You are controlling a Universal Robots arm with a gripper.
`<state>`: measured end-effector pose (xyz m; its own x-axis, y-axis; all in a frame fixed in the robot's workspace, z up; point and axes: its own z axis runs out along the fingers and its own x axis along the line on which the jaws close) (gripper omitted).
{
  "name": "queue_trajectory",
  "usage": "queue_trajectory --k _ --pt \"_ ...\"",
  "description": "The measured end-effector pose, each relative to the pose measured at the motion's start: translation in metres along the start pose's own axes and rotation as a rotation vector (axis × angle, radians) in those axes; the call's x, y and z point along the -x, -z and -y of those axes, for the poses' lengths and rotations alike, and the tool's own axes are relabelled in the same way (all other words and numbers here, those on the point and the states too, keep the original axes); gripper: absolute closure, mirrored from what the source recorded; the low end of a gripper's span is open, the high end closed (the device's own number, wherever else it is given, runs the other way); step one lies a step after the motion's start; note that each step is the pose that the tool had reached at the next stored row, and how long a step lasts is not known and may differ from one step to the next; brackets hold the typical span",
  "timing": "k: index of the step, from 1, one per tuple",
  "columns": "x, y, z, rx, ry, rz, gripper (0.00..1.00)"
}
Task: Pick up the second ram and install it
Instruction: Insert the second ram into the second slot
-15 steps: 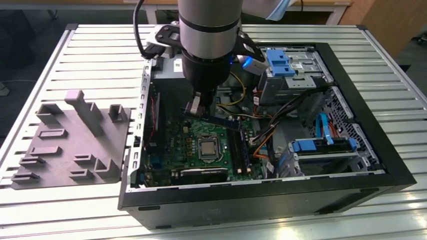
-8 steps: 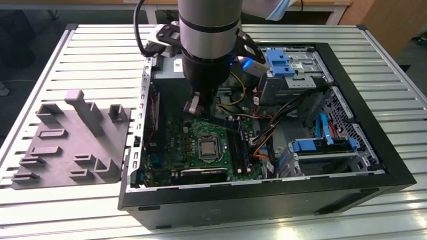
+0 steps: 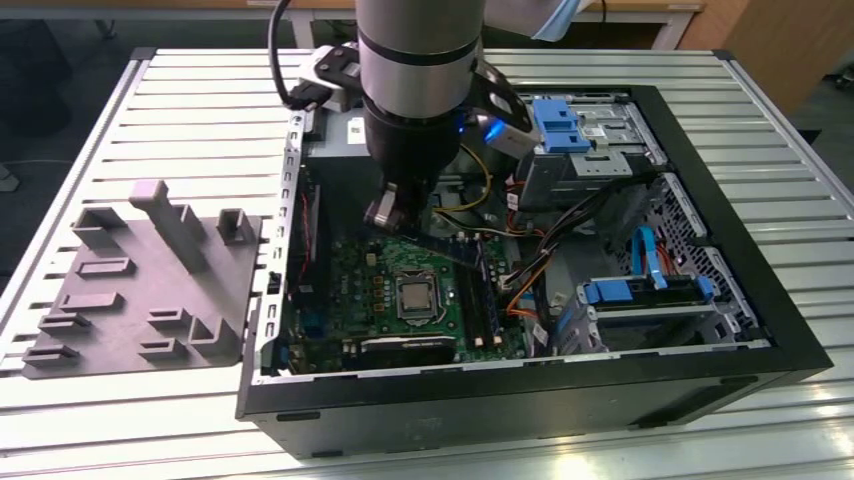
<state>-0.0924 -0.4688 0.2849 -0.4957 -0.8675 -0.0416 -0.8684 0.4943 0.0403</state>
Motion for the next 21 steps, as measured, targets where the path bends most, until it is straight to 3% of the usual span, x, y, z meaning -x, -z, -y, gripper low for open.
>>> queue_trajectory --k 13,21 --pt "0.0000 -0.0001 0.0000 -0.0043 -0.092 0.0028 0.88" --pt "0.0000 -0.0002 0.0000 -0.0056 -0.124 0.0041 0.88"
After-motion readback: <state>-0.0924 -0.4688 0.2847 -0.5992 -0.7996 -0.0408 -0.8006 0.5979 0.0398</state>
